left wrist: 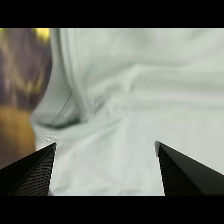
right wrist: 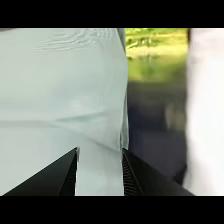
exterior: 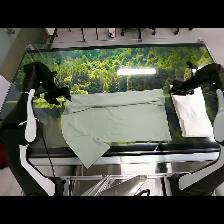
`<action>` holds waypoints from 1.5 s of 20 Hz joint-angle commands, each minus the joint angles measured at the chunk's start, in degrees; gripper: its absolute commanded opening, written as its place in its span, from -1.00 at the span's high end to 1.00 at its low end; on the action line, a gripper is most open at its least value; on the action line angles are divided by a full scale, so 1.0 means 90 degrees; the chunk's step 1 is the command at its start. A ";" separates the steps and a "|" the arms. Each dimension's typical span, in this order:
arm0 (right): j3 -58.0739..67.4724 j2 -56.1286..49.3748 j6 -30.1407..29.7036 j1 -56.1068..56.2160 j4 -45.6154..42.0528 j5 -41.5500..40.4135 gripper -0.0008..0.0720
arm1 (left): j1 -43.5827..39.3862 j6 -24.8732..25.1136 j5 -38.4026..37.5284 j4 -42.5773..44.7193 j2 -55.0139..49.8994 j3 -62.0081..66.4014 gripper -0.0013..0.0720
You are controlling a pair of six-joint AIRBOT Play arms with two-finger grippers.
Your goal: Fold the shirts.
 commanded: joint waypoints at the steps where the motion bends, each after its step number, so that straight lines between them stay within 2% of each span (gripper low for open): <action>1: -0.0206 0.0787 -0.0168 -0.0578 0.0027 -0.0709 0.06 | 0.0362 0.0019 0.0510 -0.0036 0.0896 -0.0177 -0.92; 3: -0.0964 0.1205 -0.0355 -0.0874 0.0032 -0.0877 0.06 | 0.0503 0.0175 0.0172 -0.0058 0.1955 -0.1673 -0.91; 5: -0.2001 0.1651 -0.0639 -0.1129 0.0032 -0.0852 0.06 | 0.0576 0.0243 -0.0544 -0.0257 0.3186 -0.3772 -0.91; 9: -0.3507 0.2103 -0.0998 -0.1651 0.0483 -0.0391 0.06 | 0.0811 0.0345 -0.2295 -0.1792 0.5612 -0.8204 -0.91; 12: -0.4024 0.2084 -0.1253 -0.1829 0.1241 -0.0301 0.06 | 0.0940 0.0396 -0.3283 -0.2744 0.6851 -1.0467 -0.91; 14: -0.4189 0.2084 -0.1321 -0.1780 0.1319 -0.0277 0.06 | 0.0911 0.0508 -0.3810 -0.3213 0.7312 -1.1315 -0.91; 17: -0.4437 0.2084 -0.1367 -0.1739 0.1319 -0.0248 0.06 | 0.0911 0.0525 -0.4493 -0.3439 0.7657 -1.1783 -0.91; 21: -0.4816 0.2084 -0.1467 -0.1739 0.1319 -0.0051 0.06 | 0.0828 0.0690 -0.5161 -0.3912 0.7208 -1.1776 -0.91; 22: -0.4928 0.2084 -0.1491 -0.1739 0.1316 0.0017 0.06 | 0.0690 0.0770 -0.5326 -0.4114 0.6943 -1.1769 -0.73; 23: -0.5056 0.2084 -0.1508 -0.1739 0.1314 0.0056 0.06 | 0.0476 0.0794 -0.5520 -0.4218 0.6649 -1.1708 -0.43; 24: -0.5163 0.2081 -0.1508 -0.1739 0.1314 0.0053 0.06 | 0.0289 0.0799 -0.5637 -0.4194 0.6390 -1.1557 0.03; 25: -0.5260 0.2076 -0.1508 -0.1739 0.1314 0.0056 0.06 | 0.0158 0.0908 -0.5663 -0.4199 0.6139 -1.1329 0.63; 26: -0.5331 0.2059 -0.1508 -0.1739 0.1297 0.0063 0.05 | 0.0051 0.1008 -0.5620 -0.4194 0.5948 -1.1079 0.81; 27: -0.5391 0.2021 -0.1503 -0.1739 0.1224 0.0117 -0.19 | -0.0053 0.1156 -0.5503 -0.4189 0.5765 -1.0795 0.82; 28: -0.5452 0.1967 -0.1498 -0.1739 0.1149 0.0172 -0.25 | -0.0134 0.1214 -0.5379 -0.4146 0.5612 -1.0547 0.92; 30: -0.5571 0.1809 -0.1474 -0.1739 0.1149 0.0214 -0.24 | -0.0316 0.1214 -0.5042 -0.3944 0.5382 -1.0110 0.92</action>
